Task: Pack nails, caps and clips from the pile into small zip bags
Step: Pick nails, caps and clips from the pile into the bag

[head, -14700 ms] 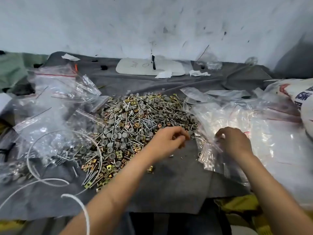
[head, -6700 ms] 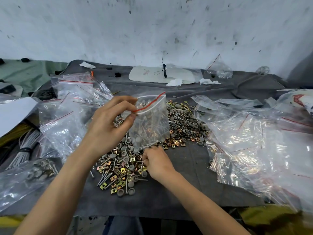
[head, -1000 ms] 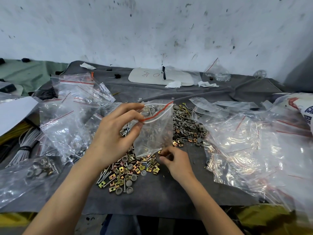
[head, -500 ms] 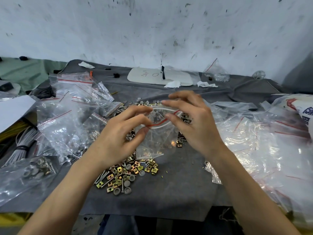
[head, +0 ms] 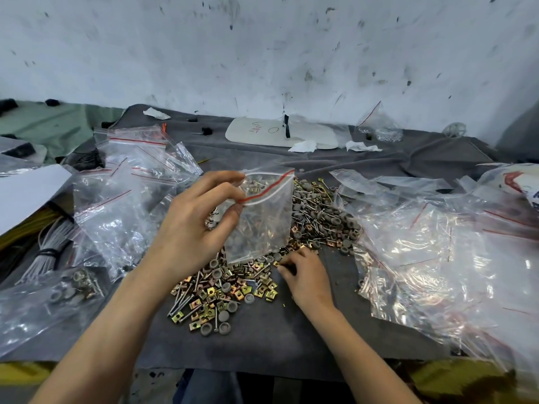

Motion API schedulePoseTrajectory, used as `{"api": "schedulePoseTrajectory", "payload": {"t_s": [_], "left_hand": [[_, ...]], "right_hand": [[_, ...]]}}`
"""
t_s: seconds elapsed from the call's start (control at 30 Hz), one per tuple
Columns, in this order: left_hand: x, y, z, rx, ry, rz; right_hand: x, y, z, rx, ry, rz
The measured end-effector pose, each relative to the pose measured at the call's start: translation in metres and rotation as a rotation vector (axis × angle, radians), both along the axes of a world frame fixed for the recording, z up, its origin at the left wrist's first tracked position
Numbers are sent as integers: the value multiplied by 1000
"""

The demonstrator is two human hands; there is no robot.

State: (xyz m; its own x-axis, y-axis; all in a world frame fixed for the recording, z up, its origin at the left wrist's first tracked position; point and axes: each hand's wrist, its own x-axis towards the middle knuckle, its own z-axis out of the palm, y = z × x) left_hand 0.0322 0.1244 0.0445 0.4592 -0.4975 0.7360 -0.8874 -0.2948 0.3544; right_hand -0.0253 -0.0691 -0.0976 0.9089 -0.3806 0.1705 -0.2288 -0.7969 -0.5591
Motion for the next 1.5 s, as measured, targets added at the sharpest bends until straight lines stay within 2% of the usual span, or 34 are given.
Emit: {"api": "schedulePoseTrajectory", "payload": {"t_s": [0.2, 0.27, 0.33, 0.4, 0.53, 0.63, 0.67, 0.73, 0.8, 0.93, 1.0, 1.1, 1.17, 1.23, 1.37, 1.5], "left_hand": [[-1, 2, -1, 8, 1, -4], [0, 2, -1, 17, 6, -2], [0, 1, -1, 25, 12, -6], [0, 1, -2, 33, 18, -14], [-3, -4, -3, 74, 46, -79], [-6, -8, -3, 102, 45, -113], [-7, -9, -2, 103, 44, -118], [-8, -9, 0, 95, 42, -120], [-8, -8, 1, 85, 41, -124], [-6, -4, 0, 53, 64, -99], [-5, -2, 0, 32, 81, -72], [-4, -2, -2, 0, 79, -37], [-4, -1, -2, -14, 69, -16], [-3, 1, -2, -22, 70, -13], [-3, 2, -2, -19, 86, -26], [-5, -1, -2, 3, 94, -60]], "right_hand": [[1, -3, 9, 98, 9, 56], [-5, -1, 17, 203, -18, 52], [-15, 2, 33, 335, -113, 86], [-25, 7, 61, 383, -235, 211], [-39, 12, 133, 323, -553, 391], [-32, 9, 168, 6, -654, 322], [-29, 7, 174, -85, -613, 301], [-24, 3, 175, -140, -500, 277], [-25, -2, 169, -52, -531, 233], [-21, -20, 150, 270, -767, -13], [-11, -33, 126, 279, -624, -106], [1, -48, 72, 194, -176, -172], [1, -55, 40, 108, 14, -193], [-1, -57, 20, 28, 65, -198], [2, -58, 12, -60, 48, -166], [7, -64, 12, -85, 105, -86]]}}
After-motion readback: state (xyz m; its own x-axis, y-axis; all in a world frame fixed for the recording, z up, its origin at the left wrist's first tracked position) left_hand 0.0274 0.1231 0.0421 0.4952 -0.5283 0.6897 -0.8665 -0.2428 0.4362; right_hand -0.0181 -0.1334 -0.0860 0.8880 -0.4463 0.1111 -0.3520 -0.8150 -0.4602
